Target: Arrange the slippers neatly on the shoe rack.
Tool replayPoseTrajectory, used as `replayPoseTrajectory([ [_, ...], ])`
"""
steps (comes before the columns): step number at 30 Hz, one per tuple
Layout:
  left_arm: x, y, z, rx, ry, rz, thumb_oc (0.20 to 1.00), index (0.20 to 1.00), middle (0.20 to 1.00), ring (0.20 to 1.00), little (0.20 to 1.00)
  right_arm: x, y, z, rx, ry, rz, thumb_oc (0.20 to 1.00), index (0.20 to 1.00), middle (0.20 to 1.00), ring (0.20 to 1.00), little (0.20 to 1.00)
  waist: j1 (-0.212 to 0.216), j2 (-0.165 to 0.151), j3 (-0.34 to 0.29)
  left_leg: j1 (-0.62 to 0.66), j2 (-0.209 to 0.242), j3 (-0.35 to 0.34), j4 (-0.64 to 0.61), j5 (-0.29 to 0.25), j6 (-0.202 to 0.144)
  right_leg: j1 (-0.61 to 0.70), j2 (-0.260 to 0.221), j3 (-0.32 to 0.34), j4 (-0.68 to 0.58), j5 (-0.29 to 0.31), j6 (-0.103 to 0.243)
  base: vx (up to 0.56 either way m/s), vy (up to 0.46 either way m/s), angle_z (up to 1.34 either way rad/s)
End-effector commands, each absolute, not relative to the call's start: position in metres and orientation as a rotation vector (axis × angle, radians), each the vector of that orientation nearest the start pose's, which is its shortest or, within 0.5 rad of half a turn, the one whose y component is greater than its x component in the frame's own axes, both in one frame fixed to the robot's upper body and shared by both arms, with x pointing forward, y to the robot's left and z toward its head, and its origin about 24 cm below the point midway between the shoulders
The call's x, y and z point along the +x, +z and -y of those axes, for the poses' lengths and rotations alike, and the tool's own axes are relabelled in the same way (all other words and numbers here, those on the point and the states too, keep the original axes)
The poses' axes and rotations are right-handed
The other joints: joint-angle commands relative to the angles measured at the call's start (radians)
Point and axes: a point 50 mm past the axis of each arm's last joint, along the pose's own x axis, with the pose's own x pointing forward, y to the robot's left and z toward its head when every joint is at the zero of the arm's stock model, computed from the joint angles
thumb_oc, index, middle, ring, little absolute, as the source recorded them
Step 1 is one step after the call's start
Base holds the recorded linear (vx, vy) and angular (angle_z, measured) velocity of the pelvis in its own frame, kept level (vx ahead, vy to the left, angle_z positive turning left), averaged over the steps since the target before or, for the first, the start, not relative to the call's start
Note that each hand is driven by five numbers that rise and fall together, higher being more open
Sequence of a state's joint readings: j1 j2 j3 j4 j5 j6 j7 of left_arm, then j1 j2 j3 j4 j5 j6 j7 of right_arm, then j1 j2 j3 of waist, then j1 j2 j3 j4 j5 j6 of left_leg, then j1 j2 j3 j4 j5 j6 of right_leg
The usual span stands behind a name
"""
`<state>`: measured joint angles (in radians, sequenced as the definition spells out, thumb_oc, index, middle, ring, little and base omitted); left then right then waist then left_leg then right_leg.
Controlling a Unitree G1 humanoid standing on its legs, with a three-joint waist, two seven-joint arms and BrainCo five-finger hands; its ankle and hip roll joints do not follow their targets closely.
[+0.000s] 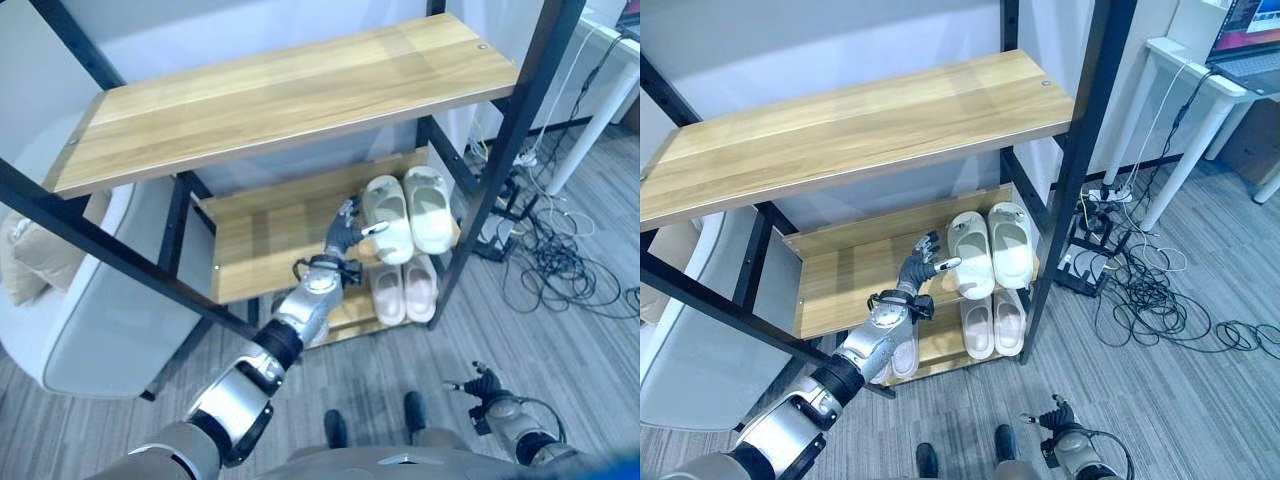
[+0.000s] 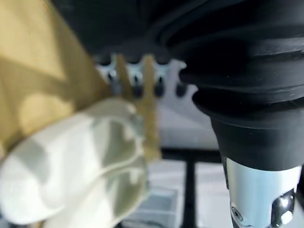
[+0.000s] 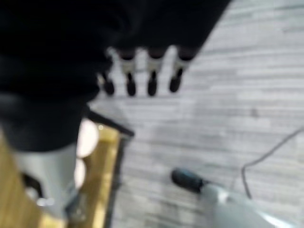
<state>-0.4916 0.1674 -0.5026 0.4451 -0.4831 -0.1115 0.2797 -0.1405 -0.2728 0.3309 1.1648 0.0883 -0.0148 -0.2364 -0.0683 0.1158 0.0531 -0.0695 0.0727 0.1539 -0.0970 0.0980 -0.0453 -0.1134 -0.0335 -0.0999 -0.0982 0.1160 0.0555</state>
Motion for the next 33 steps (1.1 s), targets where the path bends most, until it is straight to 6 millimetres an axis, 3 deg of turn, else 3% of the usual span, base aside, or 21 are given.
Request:
replayPoseTrajectory([
  [1, 0.324, 0.083, -0.083, -0.060, -0.224, 0.120, 1.000, 1.000, 1.000, 1.000, 1.000, 0.160, -0.139, 0.227, -0.465, -0.125, -0.972, 1.000, 1.000, 1.000, 1.000, 1.000, 0.038, 0.004, 0.030, -0.051, 0.015, -0.096, 0.010, -0.021, -0.043, -0.015, -0.032, -0.081, 0.047, -0.105, 0.046, -0.04, 0.010, 0.01],
  [6, 0.283, 0.088, -0.133, -0.080, -0.226, 0.208, 1.000, 1.000, 1.000, 1.000, 1.000, 0.157, -0.138, 0.235, -0.449, -0.173, -0.975, 1.000, 1.000, 1.000, 1.000, 1.000, 0.076, 0.024, 0.051, -0.066, 0.011, -0.108, 0.010, -0.016, -0.043, -0.023, -0.036, -0.086, 0.051, -0.104, 0.045, -0.03, 0.007, 0.04],
  [7, 0.283, 0.088, -0.133, -0.080, -0.226, 0.208, 1.000, 1.000, 1.000, 1.000, 1.000, 0.157, -0.138, 0.234, -0.449, -0.173, -0.976, 1.000, 1.000, 1.000, 1.000, 1.000, 0.075, 0.024, 0.051, -0.066, 0.011, -0.108, 0.010, -0.016, -0.043, -0.023, -0.036, -0.086, 0.051, -0.104, 0.045, -0.04, 0.024, 0.11],
  [8, 0.265, 0.086, -0.147, -0.096, -0.236, 0.205, 1.000, 1.000, 1.000, 1.000, 1.000, 0.160, -0.136, 0.239, -0.453, -0.193, -0.968, 1.000, 1.000, 1.000, 1.000, 1.000, 0.095, 0.034, 0.061, -0.072, 0.008, -0.114, 0.010, -0.015, -0.040, -0.024, -0.037, -0.088, 0.051, -0.104, 0.045, -0.03, 0.019, 0.15],
  [13, 0.243, 0.091, -0.163, -0.099, -0.258, 0.216, 1.000, 1.000, 1.000, 1.000, 1.000, 0.154, -0.138, 0.241, -0.476, -0.186, -0.986, 1.000, 1.000, 1.000, 1.000, 1.000, 0.115, 0.043, 0.066, -0.076, 0.006, -0.125, 0.010, -0.013, -0.037, -0.022, -0.036, -0.094, 0.054, -0.106, 0.045, -0.02, 0.004, 0.12],
  [15, 0.225, 0.091, -0.173, -0.161, -0.311, 0.192, 1.000, 1.000, 1.000, 1.000, 1.000, 0.147, -0.140, 0.244, -0.494, -0.182, -1.007, 1.000, 1.000, 1.000, 1.000, 1.000, 0.128, 0.046, 0.067, -0.077, 0.005, -0.133, 0.010, -0.012, -0.035, -0.016, -0.036, -0.102, 0.057, -0.108, 0.044, 0.00, -0.016, 0.15],
  [18, 0.219, 0.087, -0.174, -0.186, -0.327, 0.164, 1.000, 1.000, 1.000, 1.000, 1.000, 0.145, -0.141, 0.244, -0.496, -0.176, -1.015, 1.000, 1.000, 1.000, 1.000, 1.000, 0.131, 0.045, 0.066, -0.076, 0.005, -0.135, 0.010, -0.013, -0.034, -0.015, -0.037, -0.102, 0.058, -0.109, 0.043, 0.00, -0.004, 0.07],
  [24, 0.191, 0.050, -0.181, -0.240, -0.424, -0.061, 1.000, 1.000, 1.000, 1.000, 1.000, 0.136, -0.144, 0.245, -0.492, -0.158, -1.043, 1.000, 1.000, 1.000, 1.000, 1.000, 0.138, 0.040, 0.062, -0.070, 0.004, -0.141, 0.010, -0.018, -0.029, -0.011, -0.036, -0.103, 0.070, -0.116, 0.041, 0.00, -0.002, 0.01],
  [26, 0.174, 0.018, -0.185, -0.240, -0.417, -0.232, 1.000, 1.000, 1.000, 1.000, 1.000, 0.135, -0.143, 0.250, -0.509, -0.166, -1.039, 1.000, 1.000, 1.000, 1.000, 1.000, 0.137, 0.041, 0.074, -0.071, 0.002, -0.146, 0.010, -0.016, -0.027, -0.015, -0.038, -0.104, 0.076, -0.117, 0.042, 0.00, 0.000, 0.00],
  [28, 0.144, -0.027, -0.194, -0.139, -0.455, -0.469, 1.000, 1.000, 1.000, 1.000, 1.000, 0.136, -0.138, 0.263, -0.535, -0.212, -1.018, 1.000, 1.000, 1.000, 1.000, 1.000, 0.130, 0.041, 0.088, -0.071, 0.003, -0.150, 0.010, -0.019, -0.024, -0.020, -0.040, -0.105, 0.083, -0.119, 0.045, 0.00, 0.000, 0.00],
  [29, 0.144, -0.028, -0.194, -0.138, -0.456, -0.468, 1.000, 1.000, 1.000, 1.000, 1.000, 0.136, -0.138, 0.263, -0.535, -0.213, -1.018, 1.000, 1.000, 1.000, 1.000, 1.000, 0.131, 0.041, 0.088, -0.071, 0.003, -0.150, 0.010, -0.019, -0.024, -0.020, -0.041, -0.105, 0.083, -0.119, 0.045, 0.00, 0.000, 0.00],
  [31, 0.123, -0.067, -0.201, 0.036, -0.464, -0.628, 1.000, 1.000, 1.000, 1.000, 1.000, 0.131, -0.137, 0.272, -0.551, -0.234, -1.033, 1.000, 1.000, 1.000, 1.000, 1.000, 0.125, 0.034, 0.091, -0.073, 0.002, -0.152, 0.010, -0.021, -0.022, -0.020, -0.043, -0.107, 0.087, -0.123, 0.046, 0.01, 0.006, 0.03],
  [33, 0.115, -0.083, -0.207, 0.171, -0.458, -0.684, 1.000, 1.000, 1.000, 1.000, 1.000, 0.129, -0.137, 0.276, -0.548, -0.254, -1.042, 1.000, 1.000, 1.000, 1.000, 1.000, 0.123, 0.029, 0.092, -0.072, 0.001, -0.154, 0.010, -0.023, -0.020, -0.020, -0.045, -0.109, 0.090, -0.124, 0.046, 0.02, 0.022, 0.11],
])
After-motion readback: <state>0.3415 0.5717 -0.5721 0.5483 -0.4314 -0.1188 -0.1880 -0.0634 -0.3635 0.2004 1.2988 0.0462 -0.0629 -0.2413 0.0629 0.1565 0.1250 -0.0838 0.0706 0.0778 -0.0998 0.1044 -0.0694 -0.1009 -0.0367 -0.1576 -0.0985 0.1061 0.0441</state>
